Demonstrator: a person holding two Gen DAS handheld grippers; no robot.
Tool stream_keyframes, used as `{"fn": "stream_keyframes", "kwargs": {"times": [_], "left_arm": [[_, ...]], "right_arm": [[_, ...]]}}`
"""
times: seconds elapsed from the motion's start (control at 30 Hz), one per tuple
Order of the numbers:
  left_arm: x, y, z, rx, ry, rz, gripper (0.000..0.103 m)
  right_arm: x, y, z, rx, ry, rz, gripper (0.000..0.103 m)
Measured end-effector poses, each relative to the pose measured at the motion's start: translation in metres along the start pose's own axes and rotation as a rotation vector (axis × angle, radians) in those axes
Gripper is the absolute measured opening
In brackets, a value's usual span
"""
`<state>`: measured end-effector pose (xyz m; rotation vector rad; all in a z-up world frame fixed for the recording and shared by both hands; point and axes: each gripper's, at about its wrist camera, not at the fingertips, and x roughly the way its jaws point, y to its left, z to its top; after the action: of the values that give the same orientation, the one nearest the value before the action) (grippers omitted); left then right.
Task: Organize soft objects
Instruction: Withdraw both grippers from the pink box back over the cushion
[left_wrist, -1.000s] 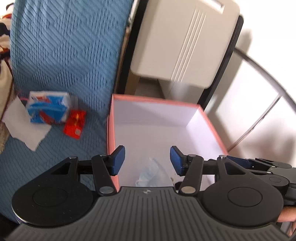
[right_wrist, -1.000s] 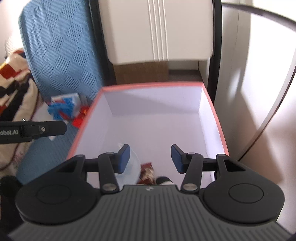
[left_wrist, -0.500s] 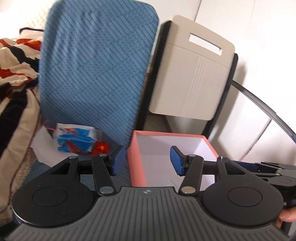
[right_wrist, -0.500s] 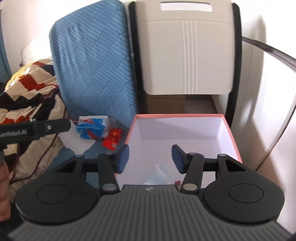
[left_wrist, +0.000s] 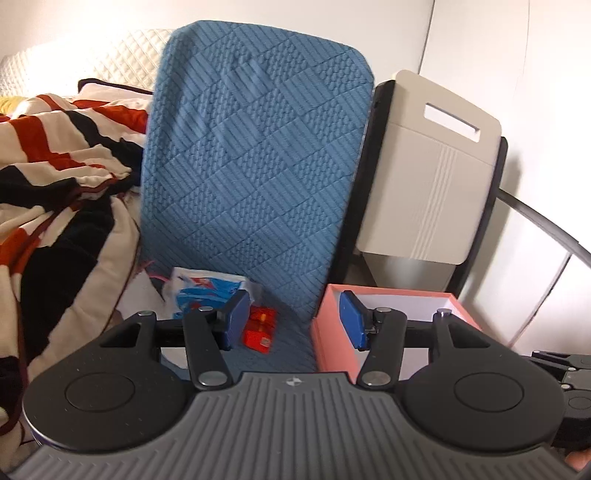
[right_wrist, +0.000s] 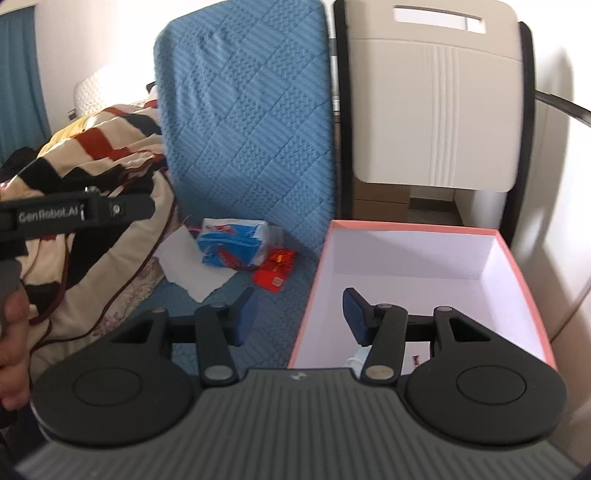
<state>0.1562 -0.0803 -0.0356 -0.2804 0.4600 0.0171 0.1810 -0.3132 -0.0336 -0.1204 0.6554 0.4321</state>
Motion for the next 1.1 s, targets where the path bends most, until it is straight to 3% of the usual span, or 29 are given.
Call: {"fn": "stream_keyframes", "kwargs": {"times": [0.4, 0.8, 1.1], "left_arm": [[-0.004, 0.034, -0.038, -0.003, 0.018, 0.094, 0.06], [-0.007, 0.053, -0.062, -0.014, 0.058, 0.092, 0.06], [-0.003, 0.056, -0.075, -0.01, 0.075, 0.102, 0.06]], "right_arm": [[0.027, 0.034, -0.032, -0.032, 0.018, 0.051, 0.054], [0.034, 0.054, -0.064, -0.032, 0.076, 0.024, 0.054], [0.035, 0.056, -0.065, -0.003, 0.095, 0.017, 0.054]]}}
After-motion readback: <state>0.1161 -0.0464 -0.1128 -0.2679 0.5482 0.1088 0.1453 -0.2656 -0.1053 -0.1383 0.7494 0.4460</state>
